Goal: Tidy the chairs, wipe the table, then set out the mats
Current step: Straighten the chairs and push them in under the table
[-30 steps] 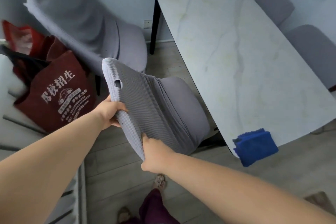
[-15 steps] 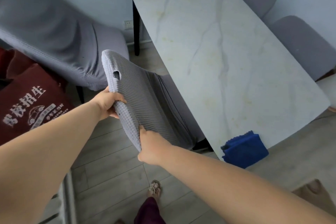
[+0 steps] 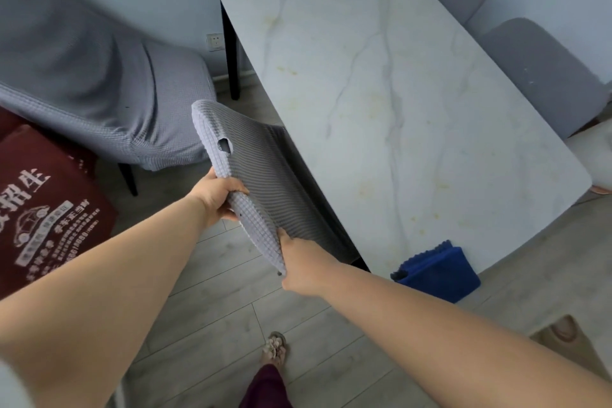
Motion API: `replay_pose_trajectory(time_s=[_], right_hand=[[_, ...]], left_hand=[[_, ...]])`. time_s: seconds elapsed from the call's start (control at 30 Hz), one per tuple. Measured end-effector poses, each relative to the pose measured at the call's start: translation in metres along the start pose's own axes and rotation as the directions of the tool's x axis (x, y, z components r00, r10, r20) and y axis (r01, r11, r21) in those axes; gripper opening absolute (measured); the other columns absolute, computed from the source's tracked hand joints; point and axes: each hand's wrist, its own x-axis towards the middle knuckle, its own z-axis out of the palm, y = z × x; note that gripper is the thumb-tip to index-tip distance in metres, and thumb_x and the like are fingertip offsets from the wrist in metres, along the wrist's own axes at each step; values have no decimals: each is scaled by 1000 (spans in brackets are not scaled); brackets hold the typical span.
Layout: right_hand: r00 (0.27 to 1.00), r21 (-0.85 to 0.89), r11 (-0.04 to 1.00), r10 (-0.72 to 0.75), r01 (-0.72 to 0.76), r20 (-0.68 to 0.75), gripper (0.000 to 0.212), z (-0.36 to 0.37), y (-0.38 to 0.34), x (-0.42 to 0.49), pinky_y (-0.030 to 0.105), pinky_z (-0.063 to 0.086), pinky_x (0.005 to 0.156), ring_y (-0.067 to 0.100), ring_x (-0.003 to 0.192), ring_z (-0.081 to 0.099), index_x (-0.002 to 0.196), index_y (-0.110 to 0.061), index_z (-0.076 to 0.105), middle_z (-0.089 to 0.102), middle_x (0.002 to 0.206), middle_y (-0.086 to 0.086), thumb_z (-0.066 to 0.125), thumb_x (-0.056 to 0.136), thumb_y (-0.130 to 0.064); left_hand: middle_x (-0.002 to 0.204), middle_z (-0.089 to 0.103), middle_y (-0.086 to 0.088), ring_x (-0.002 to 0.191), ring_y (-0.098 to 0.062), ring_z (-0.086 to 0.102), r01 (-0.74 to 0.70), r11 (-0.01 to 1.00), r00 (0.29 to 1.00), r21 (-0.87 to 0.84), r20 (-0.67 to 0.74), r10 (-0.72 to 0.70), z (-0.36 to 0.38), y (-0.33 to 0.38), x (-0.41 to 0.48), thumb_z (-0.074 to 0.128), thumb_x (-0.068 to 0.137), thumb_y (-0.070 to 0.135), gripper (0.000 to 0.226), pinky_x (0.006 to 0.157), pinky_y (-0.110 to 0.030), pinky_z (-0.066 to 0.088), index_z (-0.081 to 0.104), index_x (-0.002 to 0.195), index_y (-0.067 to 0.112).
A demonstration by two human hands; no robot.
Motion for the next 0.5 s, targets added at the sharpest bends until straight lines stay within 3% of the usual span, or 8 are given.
replay_pose_trajectory(time_s=[0.07,0.23,0.4,0.5], right_hand=[[1000,3,1000,16,-16,-12,81,-3,7,2,35,50,84,34,102,62,147,-1,20,61,117,19,65,80,-11],[1000,-8,1000,24,-24,-19,87,-11,11,4,37,47,90,36,109,59,151,1,9,57,124,22,62,83,-10],[1000,-4,1000,21,-21,-5,88,-15,12,6,37,48,89,36,109,59,151,0,9,57,123,21,62,82,-11],[1000,15,1000,24,-24,15,82,-16,20,2,36,50,82,34,99,62,149,-2,18,61,113,19,63,80,-11]], left_hand=[[99,65,-8,82,-30,65,10,1000,1000,18,7,-10,8,5,6,52,77,-14,55,73,-53,57,52,116,25],[96,64,-6,80,-29,64,36,999,999,36,15,-37,17,15,13,52,78,-15,54,53,-48,58,51,117,24],[97,65,-6,80,-28,65,35,999,999,35,12,-35,18,16,16,52,80,-14,53,55,-48,59,50,117,24],[99,66,-7,82,-30,66,27,999,1000,27,14,-28,23,10,19,52,80,-12,52,65,-51,58,49,117,24]])
